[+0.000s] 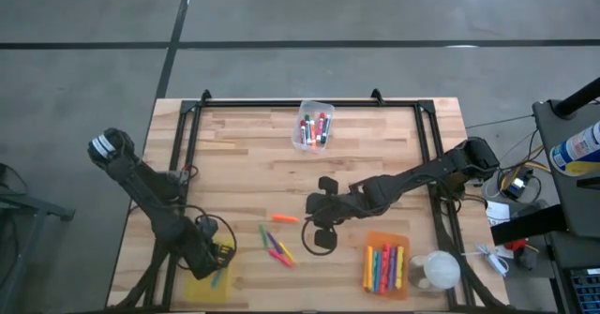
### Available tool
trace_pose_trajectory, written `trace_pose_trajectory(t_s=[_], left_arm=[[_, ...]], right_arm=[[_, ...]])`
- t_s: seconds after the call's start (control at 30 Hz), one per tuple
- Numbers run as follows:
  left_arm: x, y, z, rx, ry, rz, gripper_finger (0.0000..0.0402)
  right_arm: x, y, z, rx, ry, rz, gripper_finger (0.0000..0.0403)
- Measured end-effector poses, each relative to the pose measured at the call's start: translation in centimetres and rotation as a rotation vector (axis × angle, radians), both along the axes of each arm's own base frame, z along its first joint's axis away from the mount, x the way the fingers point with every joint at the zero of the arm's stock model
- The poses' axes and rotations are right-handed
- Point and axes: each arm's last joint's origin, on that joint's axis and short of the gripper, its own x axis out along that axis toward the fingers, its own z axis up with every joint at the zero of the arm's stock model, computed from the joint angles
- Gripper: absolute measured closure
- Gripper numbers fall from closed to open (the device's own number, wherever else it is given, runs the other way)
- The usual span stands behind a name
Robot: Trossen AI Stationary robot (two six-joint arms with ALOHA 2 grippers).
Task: Pick & Place Markers
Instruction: Put the blue highlighter into the yellow bin, then put the orange highlighter into the yellow bin
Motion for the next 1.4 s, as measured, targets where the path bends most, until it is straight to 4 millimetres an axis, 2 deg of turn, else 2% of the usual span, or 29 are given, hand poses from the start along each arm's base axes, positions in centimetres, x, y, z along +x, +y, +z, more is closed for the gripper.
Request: trace_pose_trajectory(t_s=[0.3, 0.5, 0.63, 0.77, 0.87, 1.13, 1.27, 1.4], left_arm=[[0.0, 0.0, 0.0, -0.010, 0.007, -0.041, 0.0268], [-0.1, 0.1, 1.0, -0.012, -0.065, -0.121, 0.0253], [0.0, 0.2, 3.8, 0.026, -0.265, -0.195, 0.0253], [0.1, 0.5, 7.5, 0.094, -0.509, -0.209, 0.0252], [0.1, 1.0, 10.2, 0.184, -0.690, -0.213, 0.0252], [-0.1, 2.1, 16.4, 0.381, -0.974, -0.303, 0.0252], [-0.2, 2.2, 18.2, 0.432, -1.041, -0.352, 0.0252], [-0.1, 2.5, 19.8, 0.521, -1.106, -0.328, 0.0252]], right_arm=[[0.1, -0.2, 0.0, 0.008, 0.000, -0.015, 0.0335], [0.2, -0.7, 0.1, -0.013, -0.028, -0.105, 0.0335], [0.7, -0.7, 0.5, 0.013, -0.094, -0.146, 0.0335], [1.4, -0.6, 1.1, 0.059, -0.177, -0.040, 0.0334], [1.8, -0.6, 1.0, 0.072, -0.190, -0.050, 0.0321], [3.8, -1.5, -2.7, 0.208, -0.074, -0.158, 0.0232], [4.2, -1.5, -3.6, 0.200, -0.056, -0.146, 0.0222], [4.6, -1.4, -5.1, 0.098, -0.021, -0.047, 0.0226]])
